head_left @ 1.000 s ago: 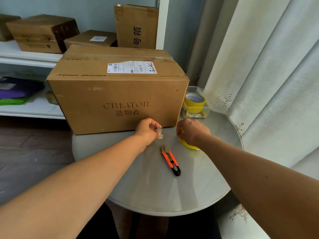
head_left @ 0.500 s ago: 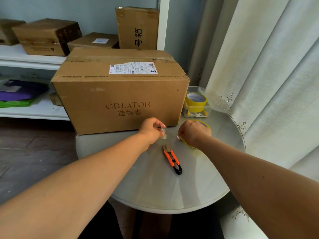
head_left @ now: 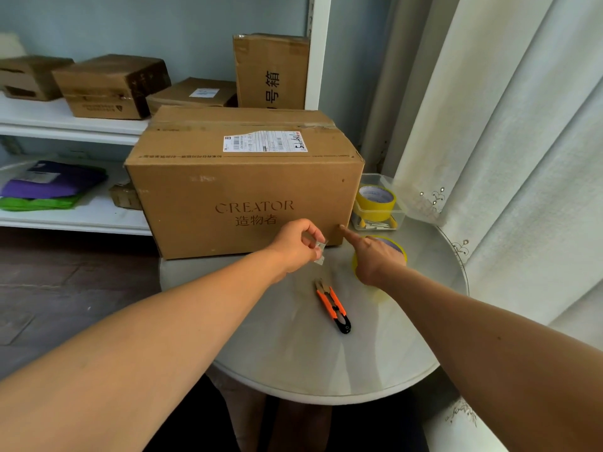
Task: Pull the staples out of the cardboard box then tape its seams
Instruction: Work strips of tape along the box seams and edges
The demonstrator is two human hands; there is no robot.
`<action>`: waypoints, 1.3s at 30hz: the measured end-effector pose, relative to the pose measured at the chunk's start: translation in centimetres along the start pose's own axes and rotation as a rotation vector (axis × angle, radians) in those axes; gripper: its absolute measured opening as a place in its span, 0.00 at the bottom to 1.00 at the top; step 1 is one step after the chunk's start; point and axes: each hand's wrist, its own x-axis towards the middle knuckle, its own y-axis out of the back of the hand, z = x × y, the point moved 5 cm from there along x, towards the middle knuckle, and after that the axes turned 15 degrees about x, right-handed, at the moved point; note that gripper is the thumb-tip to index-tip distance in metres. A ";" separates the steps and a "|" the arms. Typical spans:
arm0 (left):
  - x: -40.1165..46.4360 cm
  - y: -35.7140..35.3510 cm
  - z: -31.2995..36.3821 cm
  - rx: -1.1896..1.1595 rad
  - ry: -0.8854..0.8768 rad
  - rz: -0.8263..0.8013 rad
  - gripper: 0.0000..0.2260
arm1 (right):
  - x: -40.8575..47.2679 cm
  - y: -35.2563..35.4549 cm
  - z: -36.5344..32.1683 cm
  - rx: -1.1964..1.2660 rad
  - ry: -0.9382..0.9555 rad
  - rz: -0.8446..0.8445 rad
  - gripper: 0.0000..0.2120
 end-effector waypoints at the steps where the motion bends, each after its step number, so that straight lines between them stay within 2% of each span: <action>1: -0.1 0.1 0.3 0.013 -0.023 -0.015 0.13 | 0.0 0.1 0.0 0.006 -0.011 -0.011 0.36; 3: -0.5 0.5 0.9 0.035 -0.072 -0.039 0.13 | -0.1 0.3 0.0 0.013 -0.038 -0.041 0.34; 5: -0.6 1.0 1.5 0.064 -0.111 -0.045 0.12 | -0.2 0.9 -0.1 0.048 -0.068 -0.047 0.38; 7: -0.7 1.8 2.5 0.093 -0.141 -0.033 0.13 | -0.3 2.6 -0.6 0.118 -0.062 0.033 0.34; 10: -0.6 3.3 4.3 0.154 -0.178 -0.012 0.14 | -0.1 5.4 -2.0 0.431 0.034 0.063 0.19; 13: -0.5 4.3 5.8 0.174 -0.200 -0.006 0.15 | -0.8 7.3 -3.2 0.836 0.043 0.052 0.19; 16: -0.7 5.1 7.0 0.176 -0.226 -0.023 0.14 | -1.4 8.5 -3.8 0.943 0.018 0.073 0.17; 19: -0.8 5.8 8.0 0.180 -0.229 -0.016 0.11 | -1.8 9.9 -4.5 0.970 0.035 0.095 0.12; 22: -0.7 6.7 8.8 0.200 -0.209 -0.010 0.11 | -1.7 11.2 -5.3 0.934 0.054 0.123 0.12; 27: 0.4 8.3 10.1 0.284 -0.035 -0.130 0.16 | -0.7 13.2 -7.1 0.843 0.133 0.181 0.11; 30: 1.5 10.7 11.3 0.216 0.013 -0.094 0.20 | 0.3 14.8 -8.0 0.836 0.191 0.259 0.11; 34: 2.6 12.5 13.2 0.095 -0.003 -0.041 0.16 | 1.0 16.7 -7.8 0.950 0.178 0.416 0.09; 39: 4.4 12.1 14.7 0.094 0.034 -0.014 0.17 | 1.6 16.7 -7.5 0.982 0.163 0.507 0.08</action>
